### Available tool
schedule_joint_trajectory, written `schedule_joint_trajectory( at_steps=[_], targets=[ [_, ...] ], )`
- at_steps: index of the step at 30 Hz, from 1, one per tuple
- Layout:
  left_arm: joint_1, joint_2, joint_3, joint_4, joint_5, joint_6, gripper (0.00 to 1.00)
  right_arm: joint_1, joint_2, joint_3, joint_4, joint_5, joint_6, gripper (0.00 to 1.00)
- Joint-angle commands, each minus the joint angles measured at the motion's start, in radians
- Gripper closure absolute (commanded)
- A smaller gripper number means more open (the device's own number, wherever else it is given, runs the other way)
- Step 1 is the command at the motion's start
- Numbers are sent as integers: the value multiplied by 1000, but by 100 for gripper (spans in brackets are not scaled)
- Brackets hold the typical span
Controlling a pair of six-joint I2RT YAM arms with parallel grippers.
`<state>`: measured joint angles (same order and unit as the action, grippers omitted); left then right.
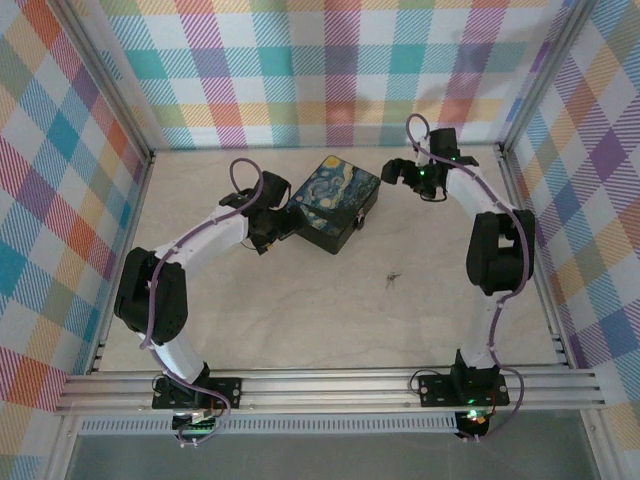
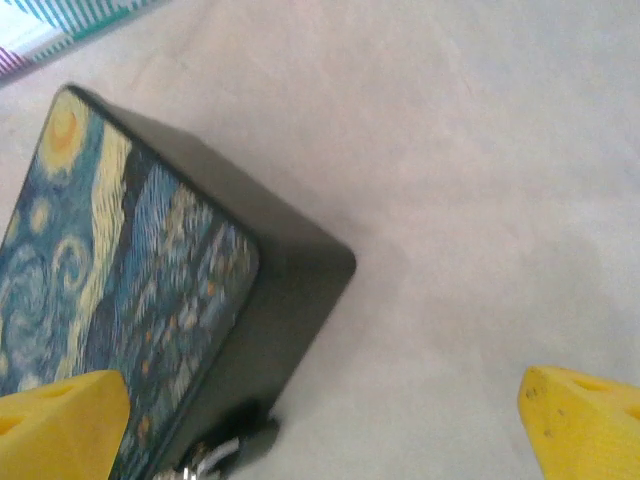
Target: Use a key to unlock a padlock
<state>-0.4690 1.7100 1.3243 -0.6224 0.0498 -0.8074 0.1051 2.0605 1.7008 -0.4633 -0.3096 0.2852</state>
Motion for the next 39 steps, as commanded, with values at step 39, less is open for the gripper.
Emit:
schedule_joint_trajectory(
  at_steps=[39],
  targets=[
    [76, 74, 11, 139, 95, -12, 7, 211, -106, -309, 223, -369, -65, 14]
  ],
)
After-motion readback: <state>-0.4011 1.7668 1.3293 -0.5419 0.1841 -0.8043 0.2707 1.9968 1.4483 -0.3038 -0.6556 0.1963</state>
